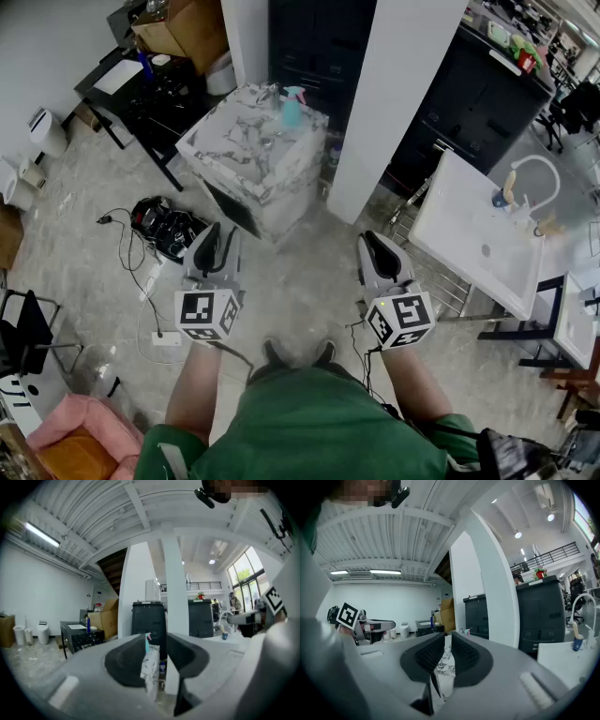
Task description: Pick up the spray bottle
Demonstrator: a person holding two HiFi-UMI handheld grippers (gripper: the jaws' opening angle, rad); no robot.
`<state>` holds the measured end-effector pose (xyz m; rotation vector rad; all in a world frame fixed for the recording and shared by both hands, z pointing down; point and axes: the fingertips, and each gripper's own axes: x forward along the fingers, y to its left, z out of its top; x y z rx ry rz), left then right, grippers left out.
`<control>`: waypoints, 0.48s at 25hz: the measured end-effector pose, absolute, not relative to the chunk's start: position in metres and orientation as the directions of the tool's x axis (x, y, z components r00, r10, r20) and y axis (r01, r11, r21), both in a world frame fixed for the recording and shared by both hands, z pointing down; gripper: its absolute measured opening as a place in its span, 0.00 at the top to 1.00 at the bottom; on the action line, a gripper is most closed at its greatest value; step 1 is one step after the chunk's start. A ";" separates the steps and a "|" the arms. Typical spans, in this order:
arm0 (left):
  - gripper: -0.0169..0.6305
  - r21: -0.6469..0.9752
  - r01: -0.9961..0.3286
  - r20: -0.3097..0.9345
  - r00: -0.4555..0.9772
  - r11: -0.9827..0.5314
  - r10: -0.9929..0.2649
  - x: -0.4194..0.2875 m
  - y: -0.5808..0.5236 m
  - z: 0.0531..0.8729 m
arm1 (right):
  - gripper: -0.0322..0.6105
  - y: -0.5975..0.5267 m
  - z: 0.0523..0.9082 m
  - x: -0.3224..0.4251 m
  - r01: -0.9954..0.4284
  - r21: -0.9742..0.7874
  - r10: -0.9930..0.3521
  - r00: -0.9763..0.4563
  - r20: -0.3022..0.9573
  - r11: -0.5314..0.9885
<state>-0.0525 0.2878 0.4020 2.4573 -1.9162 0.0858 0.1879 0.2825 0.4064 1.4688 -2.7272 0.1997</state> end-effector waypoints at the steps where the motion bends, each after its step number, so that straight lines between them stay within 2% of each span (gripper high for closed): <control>1: 0.77 -0.013 -0.970 0.056 0.243 -0.244 -0.968 -0.055 0.288 0.401 | 0.88 0.283 0.406 0.185 -0.834 -0.096 -0.829 -0.551 0.095 0.543; 12: 0.77 0.007 -0.970 0.051 0.243 -0.243 -0.969 -0.098 0.299 0.397 | 0.88 0.287 0.399 0.154 -0.853 -0.137 -0.855 -0.514 0.063 0.503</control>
